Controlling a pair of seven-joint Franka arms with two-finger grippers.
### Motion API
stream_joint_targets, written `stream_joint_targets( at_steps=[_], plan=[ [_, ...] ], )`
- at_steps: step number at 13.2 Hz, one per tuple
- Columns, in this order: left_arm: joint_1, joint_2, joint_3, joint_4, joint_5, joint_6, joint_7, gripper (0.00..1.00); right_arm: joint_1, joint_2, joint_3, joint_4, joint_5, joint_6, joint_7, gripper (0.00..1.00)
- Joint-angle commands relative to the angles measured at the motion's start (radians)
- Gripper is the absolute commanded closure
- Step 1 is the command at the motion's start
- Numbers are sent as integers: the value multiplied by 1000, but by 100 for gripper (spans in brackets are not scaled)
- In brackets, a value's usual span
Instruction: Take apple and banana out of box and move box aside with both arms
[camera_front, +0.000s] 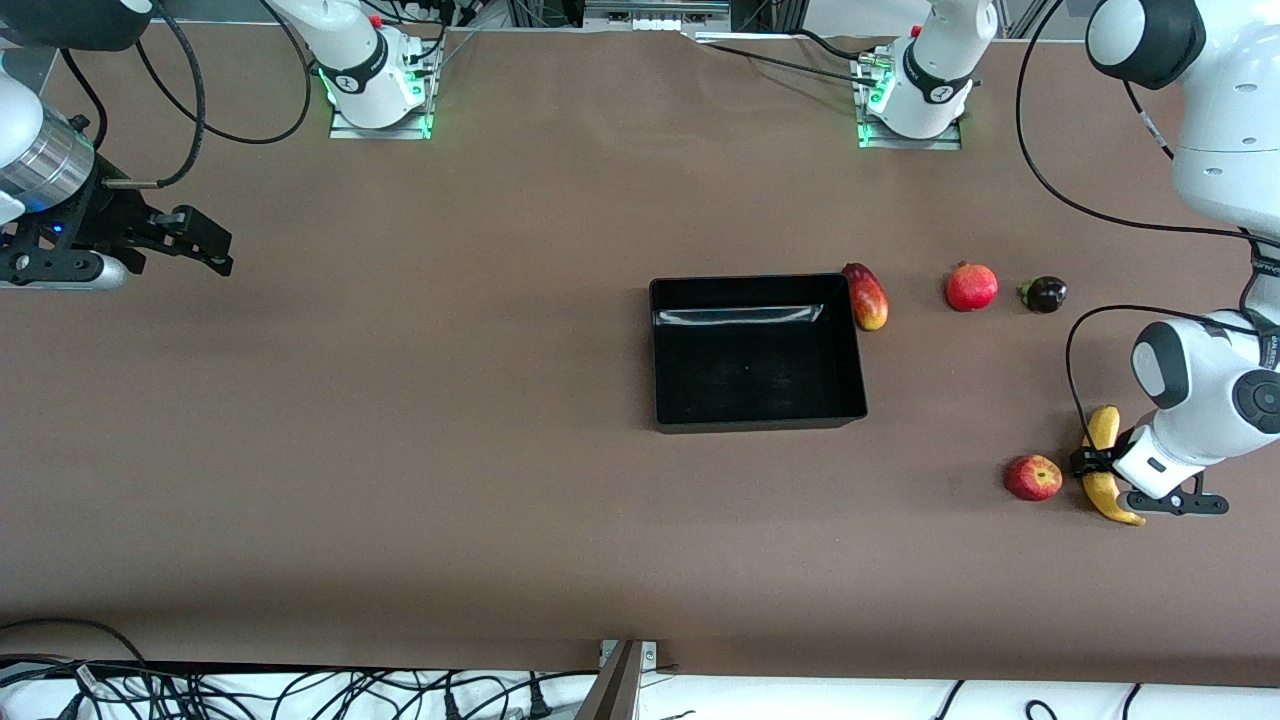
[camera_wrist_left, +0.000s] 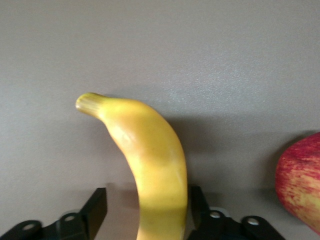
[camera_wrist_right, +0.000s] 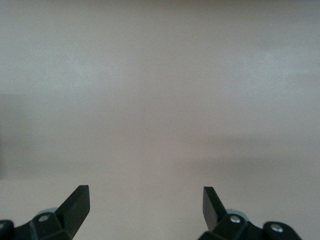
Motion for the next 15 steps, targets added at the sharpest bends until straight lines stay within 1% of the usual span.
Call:
stream_joint_targets(
  at_steps=[1, 3, 4, 5, 7, 8, 11, 13, 15],
  plan=[
    [-18, -140, 2, 10, 10, -237, 5, 0, 0, 1, 2, 10, -8, -3, 0, 0],
    [-27, -275, -2, 15, -20, -463, 8, 0, 0, 1, 2, 10, -8, -3, 0, 0],
    [-39, -339, 10, 15, -145, -553, 6, 0, 0, 1, 2, 10, -8, -3, 0, 0],
    [-47, -410, 39, 3, -224, -612, 9, 0, 0, 1, 2, 10, -8, -3, 0, 0],
    [-111, -505, 62, -8, -232, -735, 5, 0, 0, 1, 2, 10, -8, -3, 0, 0],
    [-143, -556, 82, -8, -238, -775, 3, 0, 0, 1, 2, 10, -8, -3, 0, 0],
    [-241, -697, 85, -8, -235, -862, -4, 0, 0, 1, 2, 10, -8, -3, 0, 0],
    [-327, -771, 123, -8, -232, -916, -18, 0, 0, 1, 2, 10, -8, -3, 0, 0],
    [-353, -827, 120, -8, -238, -968, -47, 0, 0, 1, 2, 10, -8, -3, 0, 0]
  ],
)
